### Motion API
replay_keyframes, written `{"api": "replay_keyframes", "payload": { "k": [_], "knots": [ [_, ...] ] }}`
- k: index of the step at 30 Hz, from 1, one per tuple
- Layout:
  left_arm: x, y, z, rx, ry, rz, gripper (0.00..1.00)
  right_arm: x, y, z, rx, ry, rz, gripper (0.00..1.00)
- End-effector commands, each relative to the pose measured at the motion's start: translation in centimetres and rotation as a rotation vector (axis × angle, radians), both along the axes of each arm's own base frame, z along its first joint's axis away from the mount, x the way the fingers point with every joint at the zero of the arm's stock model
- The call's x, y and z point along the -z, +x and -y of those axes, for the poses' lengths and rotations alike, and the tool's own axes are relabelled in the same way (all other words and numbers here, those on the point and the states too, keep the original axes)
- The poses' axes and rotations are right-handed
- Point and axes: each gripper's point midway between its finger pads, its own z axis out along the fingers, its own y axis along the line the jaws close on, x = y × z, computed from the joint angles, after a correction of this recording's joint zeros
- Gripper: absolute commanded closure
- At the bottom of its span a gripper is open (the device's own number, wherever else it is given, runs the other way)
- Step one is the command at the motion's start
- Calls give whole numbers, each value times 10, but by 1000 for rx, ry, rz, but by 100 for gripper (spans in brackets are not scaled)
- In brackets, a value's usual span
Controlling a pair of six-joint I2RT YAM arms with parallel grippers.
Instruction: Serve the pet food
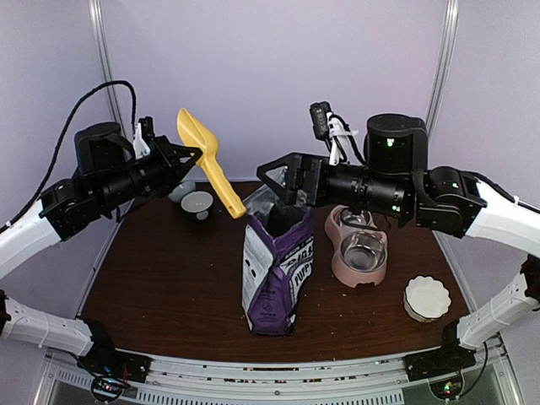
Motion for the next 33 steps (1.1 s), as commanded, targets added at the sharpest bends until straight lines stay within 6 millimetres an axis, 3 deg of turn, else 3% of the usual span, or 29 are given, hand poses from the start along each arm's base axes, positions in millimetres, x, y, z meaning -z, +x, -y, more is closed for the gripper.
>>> {"api": "replay_keyframes", "payload": {
  "k": [1,10,16,22,33],
  "knots": [
    [-54,-3,11,-12,-149,95,100,-5,-1,-16,8,-63,39,7],
    [-61,-5,9,-21,-167,112,100,19,14,-38,72,-256,37,22],
    [-63,-5,8,-24,-159,121,100,21,9,-56,21,-240,45,26],
    [-65,-6,9,-15,-160,130,100,31,11,-70,0,-264,30,46],
    [-61,-8,11,2,-106,140,100,9,0,-73,-58,-162,41,86]
  ]
}}
